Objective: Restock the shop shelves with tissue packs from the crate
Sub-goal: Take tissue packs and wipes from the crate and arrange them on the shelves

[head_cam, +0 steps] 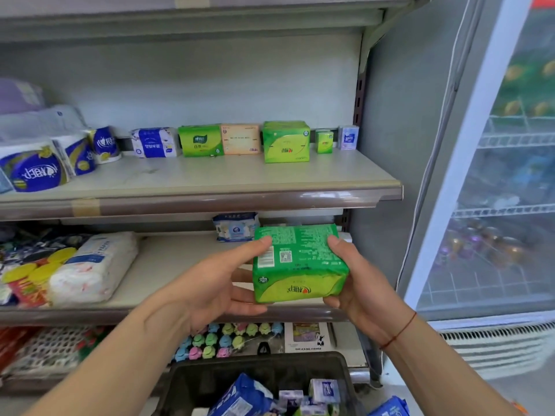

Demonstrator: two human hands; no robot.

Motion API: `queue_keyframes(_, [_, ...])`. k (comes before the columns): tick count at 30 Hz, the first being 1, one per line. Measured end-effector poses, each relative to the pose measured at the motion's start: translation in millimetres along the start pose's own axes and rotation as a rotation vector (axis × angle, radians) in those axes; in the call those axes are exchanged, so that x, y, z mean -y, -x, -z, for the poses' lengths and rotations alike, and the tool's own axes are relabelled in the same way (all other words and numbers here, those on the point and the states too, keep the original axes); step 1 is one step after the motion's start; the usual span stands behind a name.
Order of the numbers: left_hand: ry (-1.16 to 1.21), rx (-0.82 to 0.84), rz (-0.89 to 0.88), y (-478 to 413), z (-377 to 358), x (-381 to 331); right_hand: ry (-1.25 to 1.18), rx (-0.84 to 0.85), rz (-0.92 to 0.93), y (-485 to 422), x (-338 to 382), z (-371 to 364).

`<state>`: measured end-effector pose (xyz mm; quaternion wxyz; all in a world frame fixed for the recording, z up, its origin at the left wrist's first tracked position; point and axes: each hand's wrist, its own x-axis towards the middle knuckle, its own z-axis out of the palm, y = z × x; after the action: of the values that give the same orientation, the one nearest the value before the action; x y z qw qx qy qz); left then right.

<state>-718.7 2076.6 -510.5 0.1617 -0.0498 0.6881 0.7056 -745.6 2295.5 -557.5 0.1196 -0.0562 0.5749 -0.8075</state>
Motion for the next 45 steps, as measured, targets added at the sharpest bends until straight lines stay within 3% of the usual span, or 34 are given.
queue_keyframes(3, [-0.045,0.016,0.002,2.6,-0.1,-2.1,0.007,-0.002,0.020,4.6,2.4,-0.2])
queue_keyframes(7, [-0.158,0.088,-0.141,0.8,6.1,-4.5,-0.011,-0.076,-0.054,4.3,7.9,1.7])
queue_keyframes(10, [-0.656,0.122,-0.347,0.5,6.7,-14.5,-0.057,-0.063,-0.062,-0.9,18.4,-1.7])
queue_keyframes(12, [-0.777,0.069,-0.457,-5.5,2.7,-26.1,-0.077,-0.048,-0.055,-5.0,30.0,-3.4])
queue_keyframes(17, [-0.481,0.045,-0.530,-16.3,5.8,-60.1,-0.097,-0.006,-0.016,-13.3,60.1,-7.7])
queue_keyframes(23, [-0.433,-0.058,-0.615,-52.1,17.9,-128.9,-0.008,-0.201,0.167,-14.3,80.1,-11.8])
queue_keyframes(29, [-0.396,-0.084,-0.543,-148.2,25.8,-164.5,-0.032,-0.063,0.323,-29.1,94.4,-17.2])
queue_keyframes(34, [-0.489,-0.112,-0.418,-212.0,33.4,-165.3,-0.052,-0.067,0.316,-50.0,95.5,-11.1])
queue_keyframes(45, [-0.731,-0.284,-0.507,-268.1,43.2,-166.0,-0.079,-0.050,0.340,-75.3,91.7,14.6])
